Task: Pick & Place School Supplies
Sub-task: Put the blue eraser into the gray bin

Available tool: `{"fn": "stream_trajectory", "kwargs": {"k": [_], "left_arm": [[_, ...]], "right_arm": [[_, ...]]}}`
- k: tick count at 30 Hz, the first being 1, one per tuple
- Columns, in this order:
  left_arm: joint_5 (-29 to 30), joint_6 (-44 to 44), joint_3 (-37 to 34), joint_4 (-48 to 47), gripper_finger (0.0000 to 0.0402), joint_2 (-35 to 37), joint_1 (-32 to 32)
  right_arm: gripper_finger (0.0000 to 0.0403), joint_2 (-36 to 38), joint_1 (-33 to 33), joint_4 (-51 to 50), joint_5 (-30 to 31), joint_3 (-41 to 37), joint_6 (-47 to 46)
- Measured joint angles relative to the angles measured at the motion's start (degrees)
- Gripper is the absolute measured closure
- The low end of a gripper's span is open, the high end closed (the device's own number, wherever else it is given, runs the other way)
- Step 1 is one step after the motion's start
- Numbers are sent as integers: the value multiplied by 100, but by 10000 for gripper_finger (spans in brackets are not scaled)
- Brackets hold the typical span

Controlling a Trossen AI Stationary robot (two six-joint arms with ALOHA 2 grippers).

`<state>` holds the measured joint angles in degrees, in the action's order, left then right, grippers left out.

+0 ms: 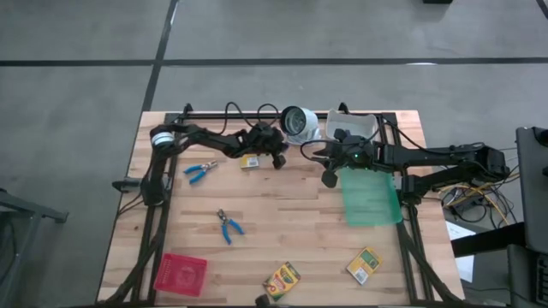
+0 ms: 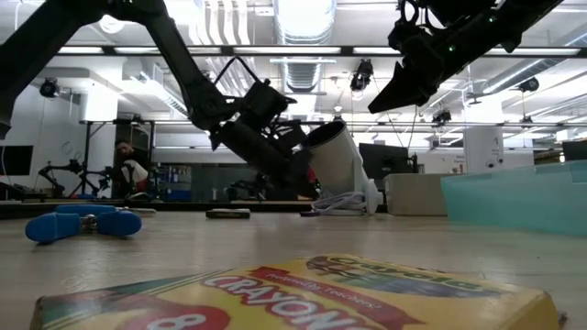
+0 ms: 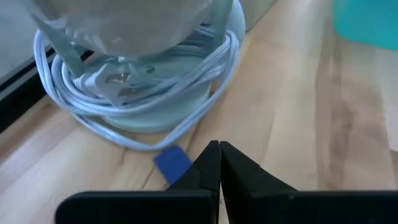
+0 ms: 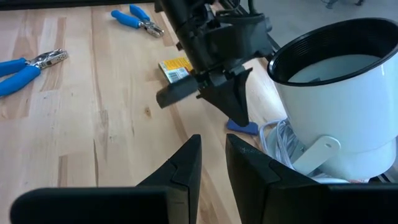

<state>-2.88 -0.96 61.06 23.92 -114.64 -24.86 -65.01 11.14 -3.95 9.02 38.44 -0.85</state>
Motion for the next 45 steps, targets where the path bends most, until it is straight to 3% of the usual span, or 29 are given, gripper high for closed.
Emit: {"fn": "stream_trajectory", "kwargs": {"k": [24,39,45], "left_arm": [[247,-568,116,-999,397,-126,-20],[62,-808,37,-2468,395,513,372],[910,-123,51,-1354,394,642,487]], "right_arm": [[335,0,0,-7,0,0,1],[335,-2,0,-24,-2,-11,-21],[335,-2,0,-22,-2,-20,-47]]}}
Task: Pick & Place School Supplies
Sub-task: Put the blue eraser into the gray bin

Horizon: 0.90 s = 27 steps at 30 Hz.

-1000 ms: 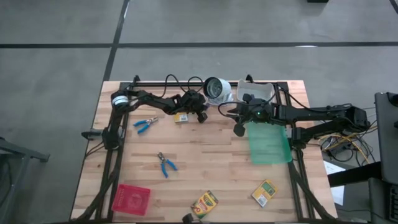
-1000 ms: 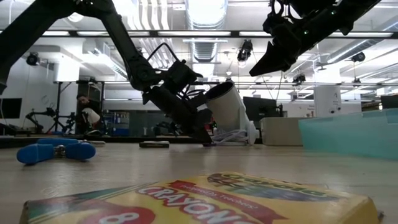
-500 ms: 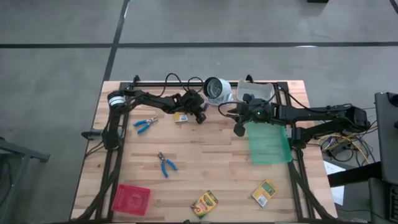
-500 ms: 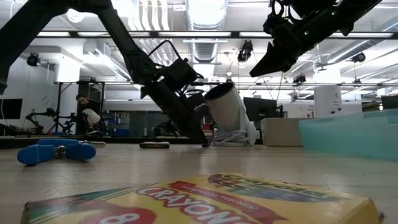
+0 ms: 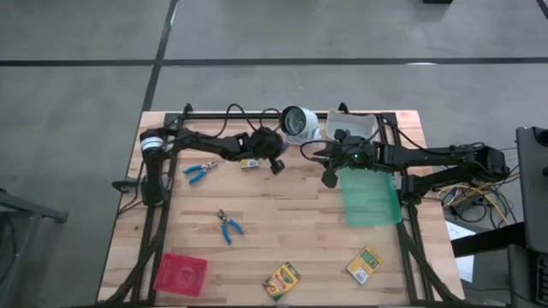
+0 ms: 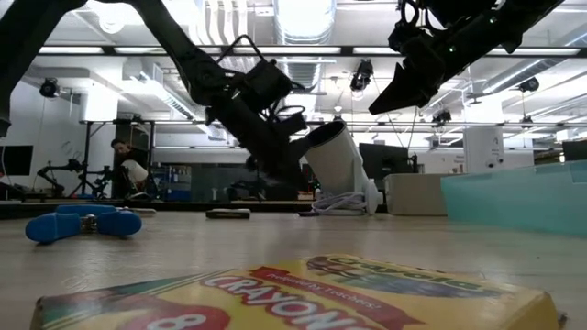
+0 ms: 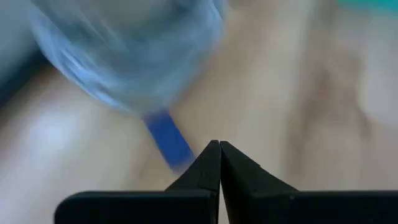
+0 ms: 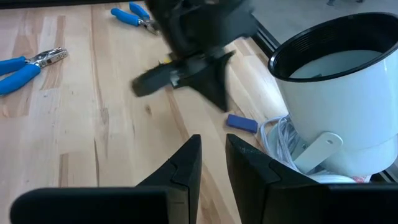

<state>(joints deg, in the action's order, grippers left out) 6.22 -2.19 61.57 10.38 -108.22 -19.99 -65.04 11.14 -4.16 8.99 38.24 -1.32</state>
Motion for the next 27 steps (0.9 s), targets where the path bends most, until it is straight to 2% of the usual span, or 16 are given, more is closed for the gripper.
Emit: {"fn": "stream_trajectory", "kwargs": {"k": [7,17,27], "left_arm": [[144,238,1,110,384,-27,-42],[98,183,1,150,308,-27,71],[175,-650,1,178,242,-27,136]], "right_arm": [[335,0,0,-2,0,-13,-2],[335,0,0,-12,0,-17,-12],[335,0,0,-9,0,-17,-15]]}}
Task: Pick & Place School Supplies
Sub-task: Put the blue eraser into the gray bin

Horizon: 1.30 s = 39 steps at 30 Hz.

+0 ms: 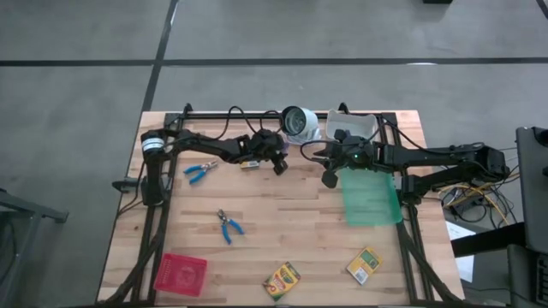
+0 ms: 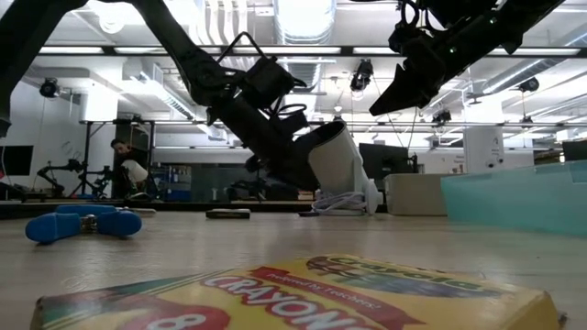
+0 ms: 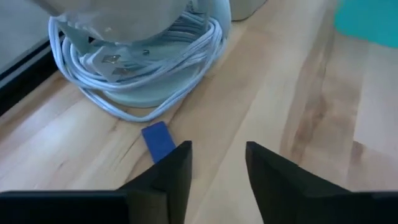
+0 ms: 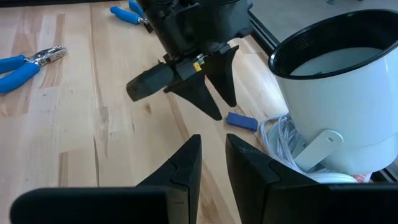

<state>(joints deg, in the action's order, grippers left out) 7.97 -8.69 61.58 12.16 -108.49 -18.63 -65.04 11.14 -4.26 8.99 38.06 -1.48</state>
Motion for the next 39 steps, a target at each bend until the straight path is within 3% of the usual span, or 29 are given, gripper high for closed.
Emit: {"fn": "stream_trajectory", "kwargs": {"k": [5,16,22,26,33,39], "left_arm": [[129,-733,22,47,232,0,-9],[89,-869,20,4,231,0,0],[-447,-1379,186,-113,231,1,-138],[-830,-1171,529,-737,232,11,-289],[-857,-420,1237,-2045,232,11,-378],[-552,-98,948,-1743,231,11,-338]], "right_arm": [[335,0,0,1,0,0,2],[335,0,0,3,0,0,2],[335,0,0,5,0,0,1],[335,0,0,3,2,0,2],[335,0,0,5,0,0,2],[335,0,0,5,0,0,2]]}}
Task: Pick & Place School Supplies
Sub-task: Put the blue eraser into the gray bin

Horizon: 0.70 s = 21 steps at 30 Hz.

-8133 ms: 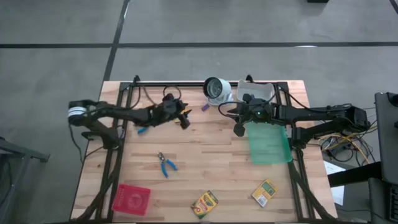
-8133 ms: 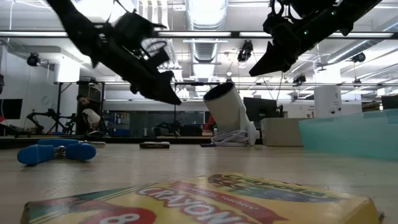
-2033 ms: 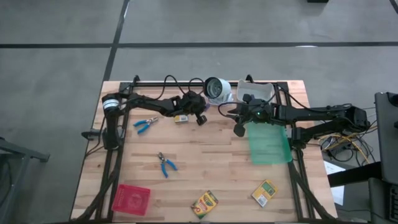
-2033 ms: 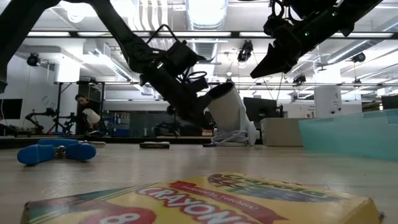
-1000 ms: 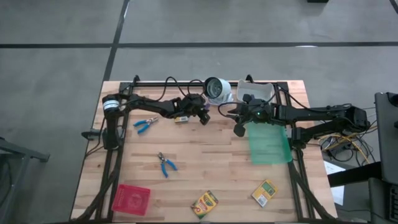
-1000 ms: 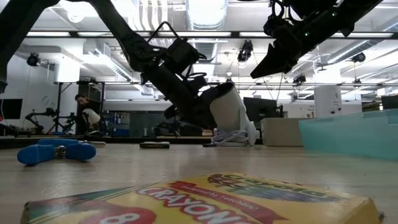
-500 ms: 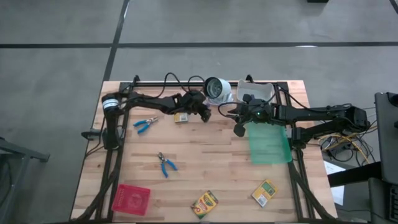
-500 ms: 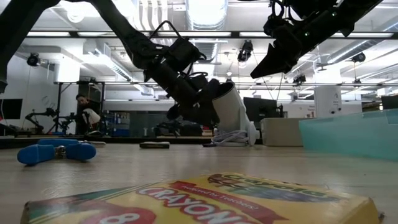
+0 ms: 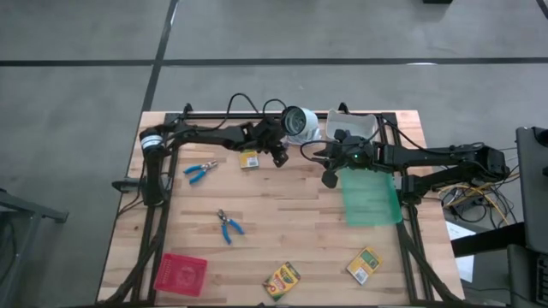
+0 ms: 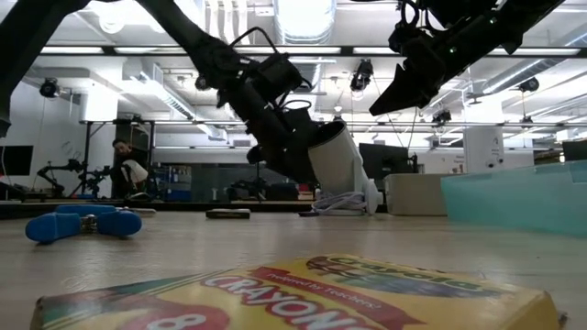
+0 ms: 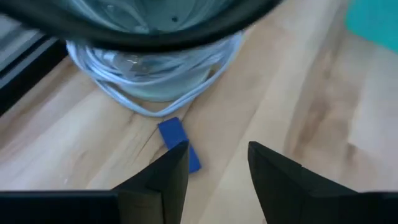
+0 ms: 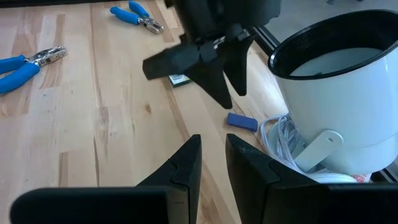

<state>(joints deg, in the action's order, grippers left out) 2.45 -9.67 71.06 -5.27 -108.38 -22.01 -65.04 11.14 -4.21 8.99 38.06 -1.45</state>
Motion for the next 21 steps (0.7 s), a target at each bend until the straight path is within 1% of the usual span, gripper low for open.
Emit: {"fn": "stream_trajectory", "kwargs": {"k": [2,5,7,11,17,21], "left_arm": [[116,-44,-331,506,231,0,12],[131,-176,-761,1288,231,0,2],[133,-213,-915,1578,231,0,-33],[155,-177,-920,1532,231,-2,-91],[395,-180,-880,1538,231,-2,-103],[453,-200,-880,1549,231,-10,-67]], "right_arm": [[335,0,0,0,1,0,0],[335,0,0,0,0,0,0],[335,0,0,1,0,0,0],[335,0,0,0,2,0,0],[335,0,0,2,0,0,0],[335,0,0,2,0,0,0]]}}
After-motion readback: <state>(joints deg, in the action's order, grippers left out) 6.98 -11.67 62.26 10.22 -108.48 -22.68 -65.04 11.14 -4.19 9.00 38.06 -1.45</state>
